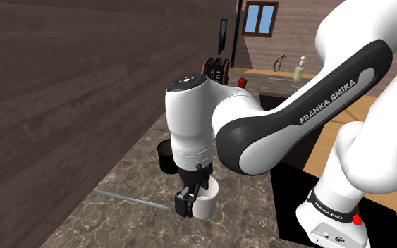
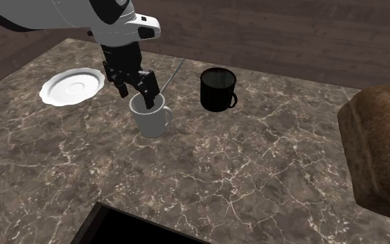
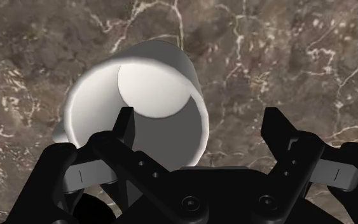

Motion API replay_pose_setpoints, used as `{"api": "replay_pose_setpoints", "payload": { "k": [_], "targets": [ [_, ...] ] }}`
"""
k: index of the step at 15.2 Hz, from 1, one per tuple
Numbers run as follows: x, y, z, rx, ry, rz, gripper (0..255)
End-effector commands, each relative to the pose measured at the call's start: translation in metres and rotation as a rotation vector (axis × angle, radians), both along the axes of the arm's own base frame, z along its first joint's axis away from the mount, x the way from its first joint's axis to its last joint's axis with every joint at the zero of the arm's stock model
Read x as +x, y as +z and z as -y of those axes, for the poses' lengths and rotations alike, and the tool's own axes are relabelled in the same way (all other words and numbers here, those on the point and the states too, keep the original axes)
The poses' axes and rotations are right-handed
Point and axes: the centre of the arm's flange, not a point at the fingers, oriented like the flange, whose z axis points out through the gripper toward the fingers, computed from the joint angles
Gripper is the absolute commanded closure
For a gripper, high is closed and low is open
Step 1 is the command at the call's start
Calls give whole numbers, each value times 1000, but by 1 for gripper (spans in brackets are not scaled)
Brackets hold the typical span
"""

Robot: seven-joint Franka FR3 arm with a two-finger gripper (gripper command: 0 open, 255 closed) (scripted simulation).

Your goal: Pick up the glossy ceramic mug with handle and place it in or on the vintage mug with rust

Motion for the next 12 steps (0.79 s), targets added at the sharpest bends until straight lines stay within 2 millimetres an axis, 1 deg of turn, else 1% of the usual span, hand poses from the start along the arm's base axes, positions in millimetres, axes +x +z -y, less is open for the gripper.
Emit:
{"api": "replay_pose_setpoints", "payload": {
  "k": [1,10,12],
  "targets": [
    [0,0,0,0,0,0,255],
    [0,0,0,0,0,0,255],
    [0,10,0,0,0,0,255]
  ]
}}
